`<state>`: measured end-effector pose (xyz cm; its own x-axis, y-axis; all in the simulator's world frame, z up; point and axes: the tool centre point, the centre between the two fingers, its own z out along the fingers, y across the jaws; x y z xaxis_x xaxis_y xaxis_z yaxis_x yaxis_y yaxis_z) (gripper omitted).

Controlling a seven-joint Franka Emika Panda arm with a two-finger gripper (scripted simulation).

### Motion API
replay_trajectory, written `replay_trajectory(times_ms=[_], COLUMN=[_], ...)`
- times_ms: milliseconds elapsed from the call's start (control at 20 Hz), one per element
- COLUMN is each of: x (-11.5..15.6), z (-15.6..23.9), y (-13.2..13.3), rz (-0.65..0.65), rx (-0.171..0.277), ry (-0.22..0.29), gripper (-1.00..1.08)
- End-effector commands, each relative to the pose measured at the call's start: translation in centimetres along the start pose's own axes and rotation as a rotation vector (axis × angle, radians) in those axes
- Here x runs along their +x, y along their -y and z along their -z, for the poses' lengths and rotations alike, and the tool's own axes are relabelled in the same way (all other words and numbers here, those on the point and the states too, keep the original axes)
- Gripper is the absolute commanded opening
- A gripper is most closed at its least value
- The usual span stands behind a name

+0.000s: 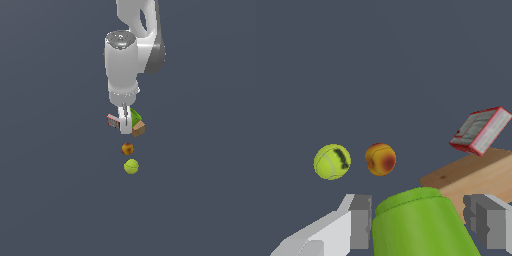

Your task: Pick up a designated object from a clutter of objects.

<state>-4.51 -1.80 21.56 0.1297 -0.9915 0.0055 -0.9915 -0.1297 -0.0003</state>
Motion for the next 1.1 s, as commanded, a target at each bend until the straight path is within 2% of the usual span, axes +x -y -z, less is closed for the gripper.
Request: replay_trajectory(times_ms=[0, 550, 800, 1050], x=[-2.2, -10.9, -13.2, -14.5], z=[2.4, 11.5, 14.0, 15.3], y=[0.6, 3.6, 4.5, 5.1], rz=[-0.001, 0.002, 0.002, 0.003], rx=[0.0, 0.0, 0.0, 0.0], ry=[-0.001, 0.003, 0.004, 0.005], gripper=[-1.0, -1.0, -1.0, -1.0])
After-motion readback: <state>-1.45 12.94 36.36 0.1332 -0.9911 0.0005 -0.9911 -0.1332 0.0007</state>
